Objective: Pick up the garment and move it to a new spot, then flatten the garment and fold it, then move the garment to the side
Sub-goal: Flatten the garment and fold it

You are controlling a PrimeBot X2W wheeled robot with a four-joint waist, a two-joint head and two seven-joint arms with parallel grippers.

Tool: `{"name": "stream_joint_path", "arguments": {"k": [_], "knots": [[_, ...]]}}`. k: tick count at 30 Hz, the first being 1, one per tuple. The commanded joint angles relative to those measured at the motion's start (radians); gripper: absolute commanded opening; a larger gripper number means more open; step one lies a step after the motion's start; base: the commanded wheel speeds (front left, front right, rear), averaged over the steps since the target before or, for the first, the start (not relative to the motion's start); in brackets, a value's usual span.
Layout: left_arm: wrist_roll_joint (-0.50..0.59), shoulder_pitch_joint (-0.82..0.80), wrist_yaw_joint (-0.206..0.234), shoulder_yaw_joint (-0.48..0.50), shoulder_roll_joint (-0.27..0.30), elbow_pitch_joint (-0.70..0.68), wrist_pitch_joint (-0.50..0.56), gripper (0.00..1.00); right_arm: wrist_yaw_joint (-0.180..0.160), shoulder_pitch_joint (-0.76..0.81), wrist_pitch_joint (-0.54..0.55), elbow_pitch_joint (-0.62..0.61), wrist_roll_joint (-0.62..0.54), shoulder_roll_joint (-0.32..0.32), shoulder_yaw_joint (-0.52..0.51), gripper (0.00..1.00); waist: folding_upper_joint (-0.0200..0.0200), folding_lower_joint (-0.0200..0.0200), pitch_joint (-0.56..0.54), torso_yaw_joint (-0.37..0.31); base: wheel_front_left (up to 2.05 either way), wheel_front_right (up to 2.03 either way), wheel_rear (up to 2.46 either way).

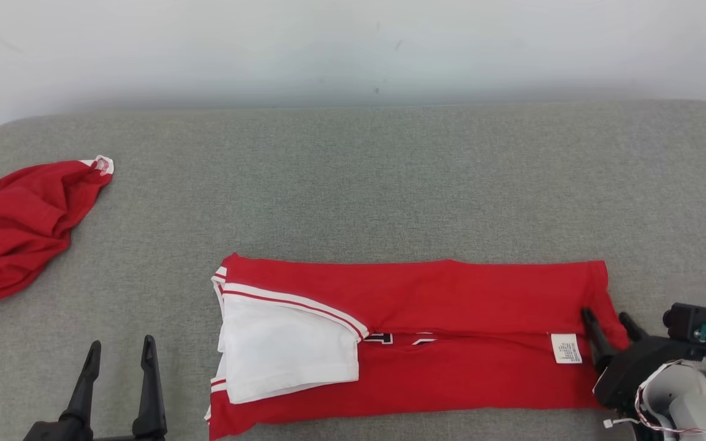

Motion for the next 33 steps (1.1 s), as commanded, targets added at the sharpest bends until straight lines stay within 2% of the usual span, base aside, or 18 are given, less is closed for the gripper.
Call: {"name": "stream_joint_path", "arguments": {"k": [1, 4, 5, 6, 7, 13, 27, 33], "knots": [[0.01, -0.002, -0.006, 0.01, -0.005, 0.004, -0.003, 1.0, -0.003, 0.007, 0.011, 0.016, 0.003, 0.012, 0.007, 1.0, -0.0001, -0.0001, -0.005, 0.007, 0.0, 0.0, 0.0], [0.026, 0.009, -0.014, 0.02, -0.013, 0.016, -0.003, 1.0, -0.003, 0.024, 0.034, 0.042, 0.019, 0.025, 0.028, 1.0, -0.0001, -0.0001, -0.011, 0.008, 0.0, 0.0, 0.0], [0.031, 0.013, -0.017, 0.024, -0.015, 0.018, -0.003, 1.0, -0.003, 0.027, 0.034, 0.04, 0.021, 0.029, 0.037, 0.47, -0.0001, -0.0001, -0.013, 0.006, 0.0, 0.0, 0.0], [0.035, 0.016, -0.02, 0.028, -0.017, 0.021, -0.003, 1.0, -0.003, 0.03, 0.037, 0.034, 0.025, 0.031, 0.05, 0.36, -0.0001, -0.0001, -0.014, 0.005, 0.0, 0.0, 0.0], [0.035, 0.018, -0.022, 0.034, -0.019, 0.022, -0.003, 1.0, -0.003, 0.033, 0.047, 0.03, 0.036, 0.035, 0.062, 0.0, -0.0001, -0.0001, -0.016, 0.002, 0.0, 0.0, 0.0], [0.044, 0.02, -0.03, 0.053, -0.03, 0.034, -0.003, 1.0, -0.003, 0.009, 0.026, 0.025, 0.069, 0.005, 0.074, 0.0, -0.0001, -0.0001, -0.021, -0.012, 0.0, 0.0, 0.0], [0.069, 0.025, -0.039, 0.075, -0.038, 0.046, -0.003, 1.0, -0.003, -0.049, -0.054, 0.146, 0.034, -0.2, -0.065, 0.0, -0.0001, -0.0001, -0.059, -0.045, 0.0, 0.0, 0.0], [0.072, 0.042, -0.041, 0.091, -0.044, 0.041, -0.003, 1.0, -0.003, -0.054, -0.043, 0.083, 0.013, -0.158, -0.079, 0.0, -0.0001, -0.0001, -0.078, -0.064, 0.0, 0.0, 0.0]]}}
